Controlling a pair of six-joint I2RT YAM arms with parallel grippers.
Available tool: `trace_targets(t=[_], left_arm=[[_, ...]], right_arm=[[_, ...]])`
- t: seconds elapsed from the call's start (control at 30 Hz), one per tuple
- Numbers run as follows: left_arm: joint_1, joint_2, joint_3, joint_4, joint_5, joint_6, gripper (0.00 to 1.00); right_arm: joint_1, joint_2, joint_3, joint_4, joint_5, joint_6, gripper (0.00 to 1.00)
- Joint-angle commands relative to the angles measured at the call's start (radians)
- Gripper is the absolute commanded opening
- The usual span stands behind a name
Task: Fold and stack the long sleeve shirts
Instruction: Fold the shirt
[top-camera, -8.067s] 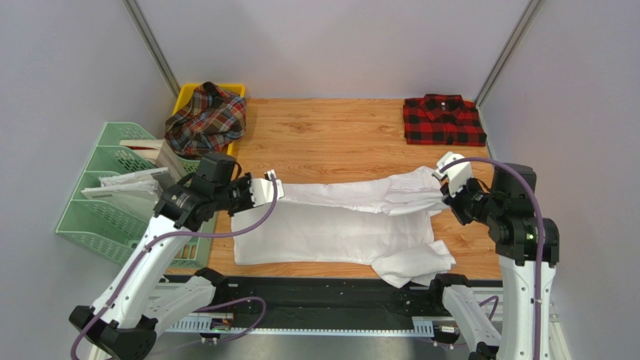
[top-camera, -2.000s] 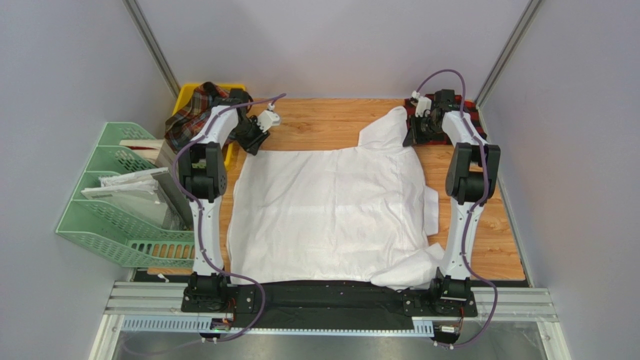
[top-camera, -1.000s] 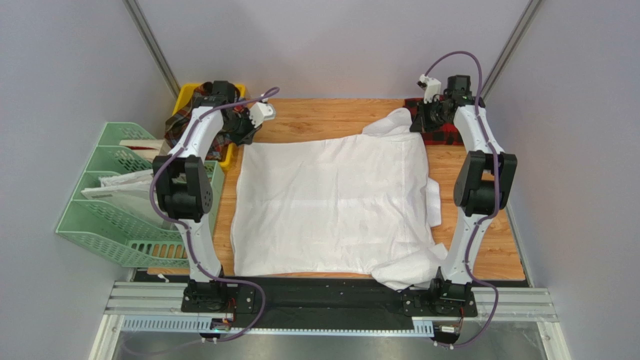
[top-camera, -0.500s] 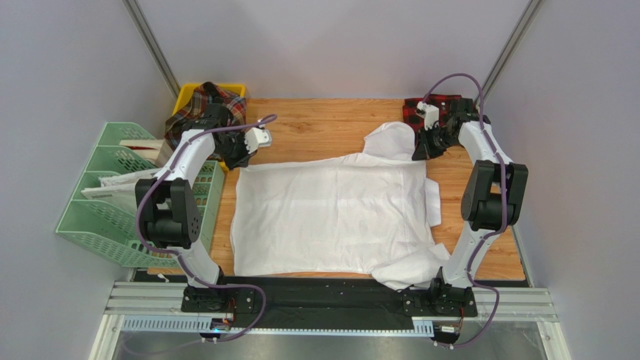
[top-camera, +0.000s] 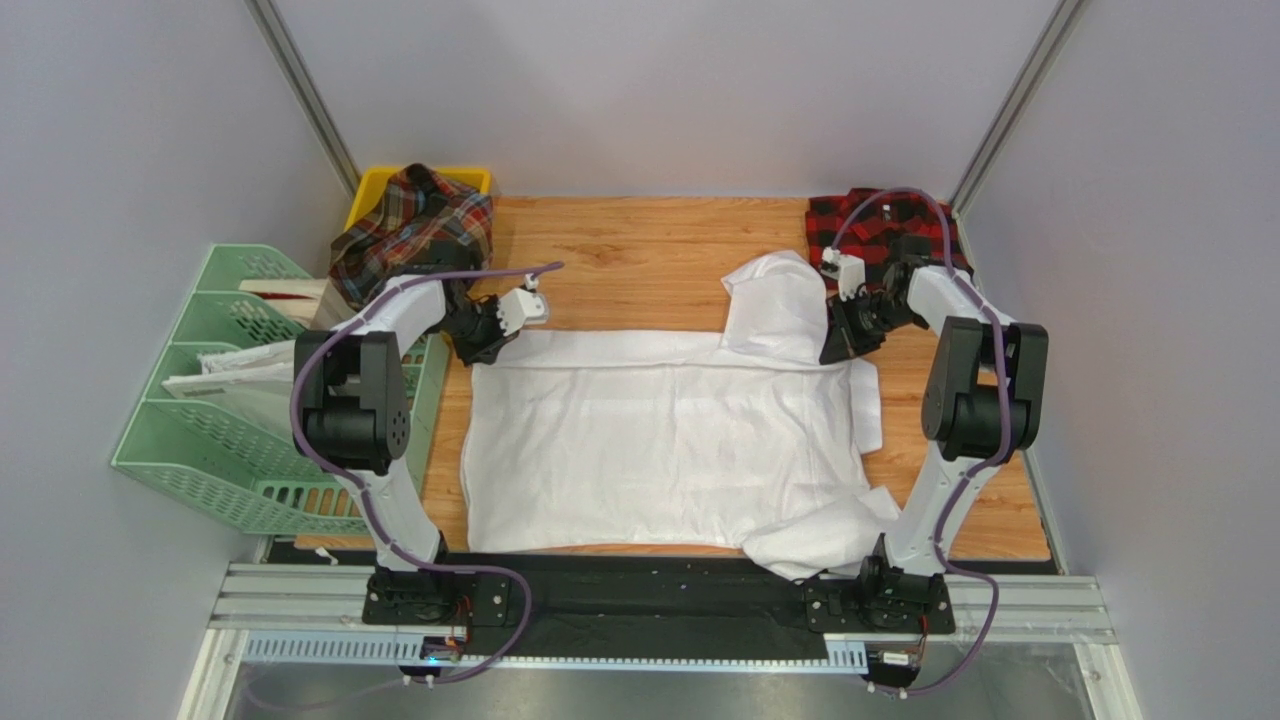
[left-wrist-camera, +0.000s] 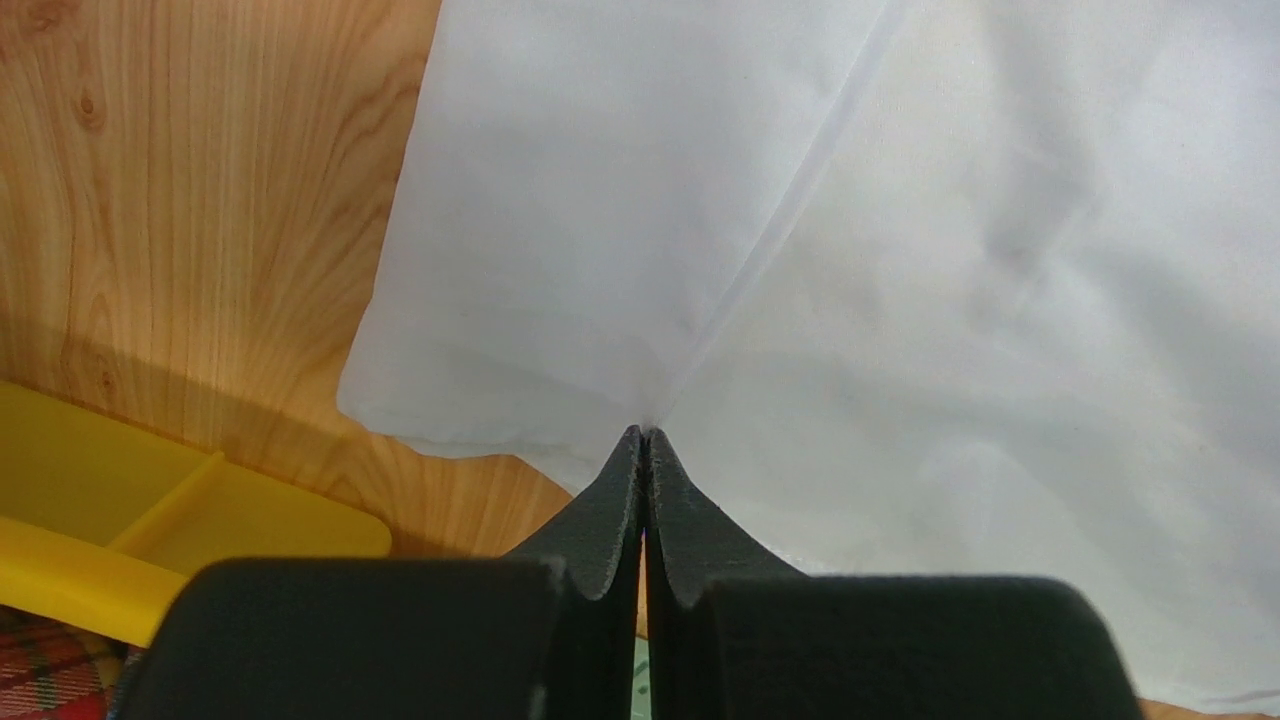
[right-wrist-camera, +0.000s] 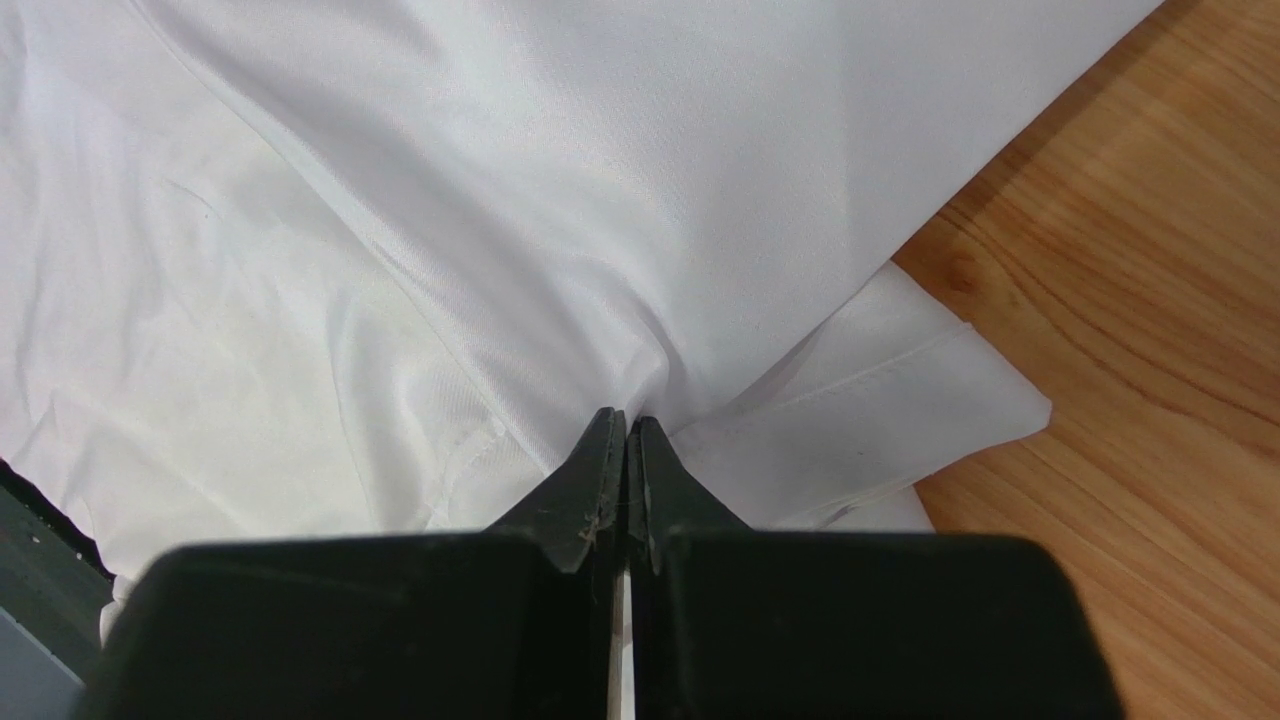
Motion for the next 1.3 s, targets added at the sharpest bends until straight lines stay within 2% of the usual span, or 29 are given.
trace_targets(t=[0.0, 0.2, 0.4, 0.43, 0.47, 0.57, 0.73, 1.27], left_arm=[[0.002, -0.011, 0.029, 0.039, -0.007, -0.007, 0.00], [0.002, -0.064, 0.086, -0.014, 0.001, 0.017, 0.00], [-0.003, -0.055, 0.080, -0.068, 0.011, 0.042, 0.00], [-0.004, -0.048, 0.075, -0.066, 0.008, 0.039, 0.04], [-0.006, -0.045, 0.067, -0.054, 0.008, 0.034, 0.15], [-0.021, -0.028, 0.055, -0.036, 0.008, 0.017, 0.31], [-0.049, 0.021, 0.052, -0.013, -0.022, 0.019, 0.44], [-0.069, 0.102, 0.066, -0.054, -0.075, 0.086, 0.49]], right_arm=[[-0.006, -0.026, 0.029, 0.026, -0.002, -0.011, 0.00], [-0.004, -0.072, 0.078, -0.036, 0.002, -0.021, 0.00], [0.001, -0.071, 0.007, -0.025, 0.010, -0.030, 0.00], [0.001, -0.056, 0.003, -0.019, 0.011, -0.027, 0.00], [0.001, -0.048, 0.000, -0.008, 0.011, -0.024, 0.00], [0.005, -0.013, 0.004, 0.001, 0.019, -0.013, 0.01], [0.011, 0.012, 0.023, -0.002, 0.033, -0.002, 0.03], [0.013, 0.050, 0.059, -0.013, 0.056, -0.001, 0.03]])
